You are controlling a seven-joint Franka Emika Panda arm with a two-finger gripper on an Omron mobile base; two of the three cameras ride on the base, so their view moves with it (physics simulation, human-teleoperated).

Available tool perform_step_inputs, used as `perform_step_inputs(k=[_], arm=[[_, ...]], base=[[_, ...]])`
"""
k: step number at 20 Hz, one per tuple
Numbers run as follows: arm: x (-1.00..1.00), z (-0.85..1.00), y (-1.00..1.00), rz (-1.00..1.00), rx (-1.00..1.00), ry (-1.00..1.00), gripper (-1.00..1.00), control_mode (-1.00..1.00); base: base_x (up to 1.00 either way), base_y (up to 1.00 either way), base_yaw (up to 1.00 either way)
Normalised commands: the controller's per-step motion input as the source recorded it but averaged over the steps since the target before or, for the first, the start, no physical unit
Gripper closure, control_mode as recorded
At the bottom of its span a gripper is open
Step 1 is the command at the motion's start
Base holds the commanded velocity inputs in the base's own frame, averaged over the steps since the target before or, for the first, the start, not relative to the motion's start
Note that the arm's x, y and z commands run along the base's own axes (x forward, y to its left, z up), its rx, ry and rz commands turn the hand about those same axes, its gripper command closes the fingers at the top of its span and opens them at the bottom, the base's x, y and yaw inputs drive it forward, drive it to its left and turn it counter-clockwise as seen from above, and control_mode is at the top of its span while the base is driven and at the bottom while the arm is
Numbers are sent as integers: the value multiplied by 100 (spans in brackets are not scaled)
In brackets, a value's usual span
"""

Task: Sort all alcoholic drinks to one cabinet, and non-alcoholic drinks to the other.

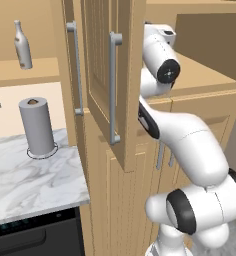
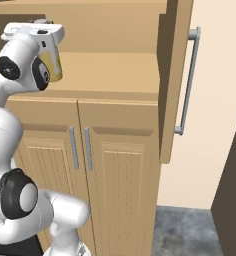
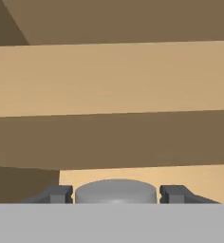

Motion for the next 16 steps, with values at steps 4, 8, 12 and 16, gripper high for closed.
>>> perform_step_inputs(k=[4,8,12,16], arm=[[57,-9,0,0,6,11,100,-100],[59,-14,0,0,3,11,100,-100],[49,-21,0,0,2,8,100,-100],[37,-27,6,0,1,8,-100,-100]], base=[[0,0,0],[0,0,0],[0,0,0],[0,0,0]])
